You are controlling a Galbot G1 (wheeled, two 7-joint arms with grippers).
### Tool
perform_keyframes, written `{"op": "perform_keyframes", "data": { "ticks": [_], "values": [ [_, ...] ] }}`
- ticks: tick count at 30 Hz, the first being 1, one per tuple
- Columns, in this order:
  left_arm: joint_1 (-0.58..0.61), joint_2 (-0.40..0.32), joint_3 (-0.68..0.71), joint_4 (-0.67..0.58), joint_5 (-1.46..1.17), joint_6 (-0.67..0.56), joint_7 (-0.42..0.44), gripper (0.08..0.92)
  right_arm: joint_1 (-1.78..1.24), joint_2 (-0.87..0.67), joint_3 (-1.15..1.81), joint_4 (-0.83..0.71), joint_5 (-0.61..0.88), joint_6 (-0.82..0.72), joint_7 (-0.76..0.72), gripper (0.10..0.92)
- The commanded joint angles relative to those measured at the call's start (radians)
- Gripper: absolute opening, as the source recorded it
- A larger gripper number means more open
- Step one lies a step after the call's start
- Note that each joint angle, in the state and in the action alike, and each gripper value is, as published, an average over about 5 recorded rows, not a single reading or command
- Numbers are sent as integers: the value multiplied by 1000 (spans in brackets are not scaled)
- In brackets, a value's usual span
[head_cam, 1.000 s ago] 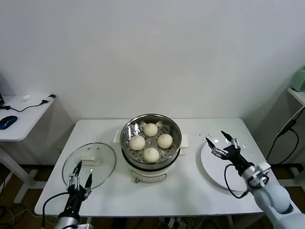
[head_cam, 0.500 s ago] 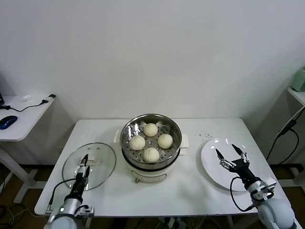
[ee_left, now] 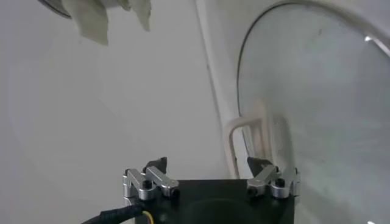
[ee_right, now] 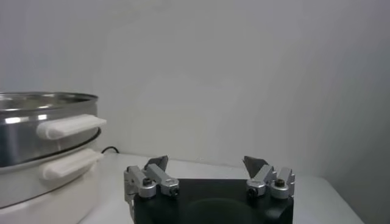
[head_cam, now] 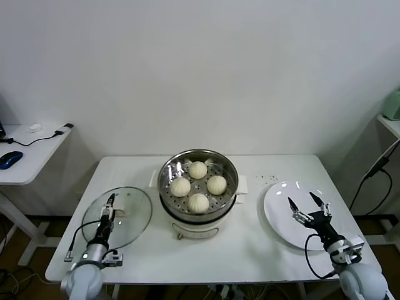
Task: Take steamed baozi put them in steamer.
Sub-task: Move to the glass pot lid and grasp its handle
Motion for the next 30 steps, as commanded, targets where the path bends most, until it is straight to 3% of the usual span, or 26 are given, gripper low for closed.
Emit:
{"op": "perform_keyframes", "data": {
  "ticks": [1,9,30],
  "values": [
    [-95,10,22,100,-32,10,-6,823,-10,12,17,-13,-20,4,-2,823],
    [-109,12,25,134,-80,-8,16,787,-16,17,19,-16,-45,10,-7,823],
    [-88,25,39,89,-213,-4,38,189,-9,37,16,-52,-116,30,-27,823]
  ]
}}
